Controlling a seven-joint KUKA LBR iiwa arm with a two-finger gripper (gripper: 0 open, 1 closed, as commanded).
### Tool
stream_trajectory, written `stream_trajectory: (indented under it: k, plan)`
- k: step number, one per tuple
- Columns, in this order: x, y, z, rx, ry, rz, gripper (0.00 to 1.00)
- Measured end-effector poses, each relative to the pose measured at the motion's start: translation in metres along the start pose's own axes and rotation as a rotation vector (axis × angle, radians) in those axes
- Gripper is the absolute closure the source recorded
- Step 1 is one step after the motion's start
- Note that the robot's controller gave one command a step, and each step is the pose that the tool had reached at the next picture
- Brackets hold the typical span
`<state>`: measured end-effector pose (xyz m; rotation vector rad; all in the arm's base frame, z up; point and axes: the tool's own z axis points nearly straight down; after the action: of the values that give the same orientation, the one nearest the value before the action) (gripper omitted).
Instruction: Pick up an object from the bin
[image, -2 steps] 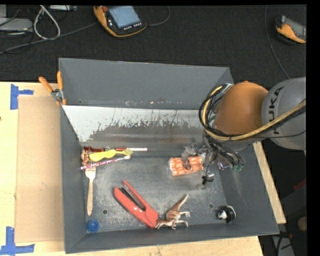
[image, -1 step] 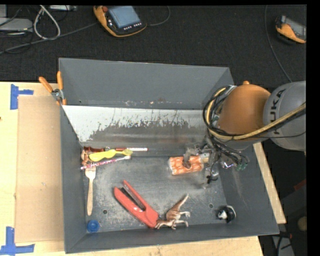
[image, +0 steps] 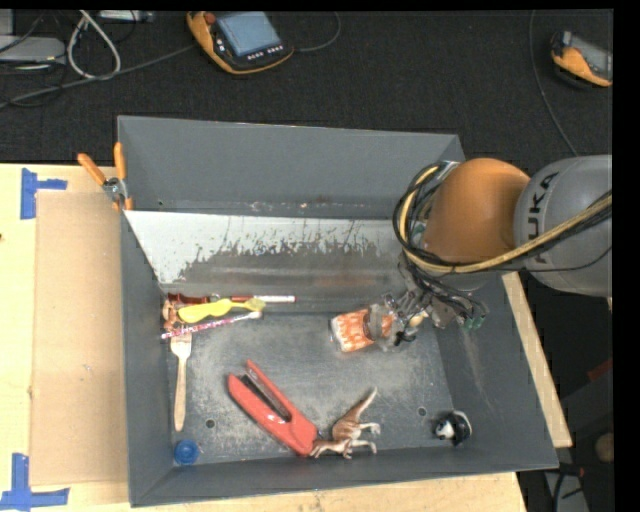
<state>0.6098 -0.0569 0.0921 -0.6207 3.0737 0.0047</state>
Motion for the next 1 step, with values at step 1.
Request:
stream_trajectory:
  k: [1]
  plan:
    - [0.0001,-0.0002,0.0,0.0,0.0,0.001,1.0]
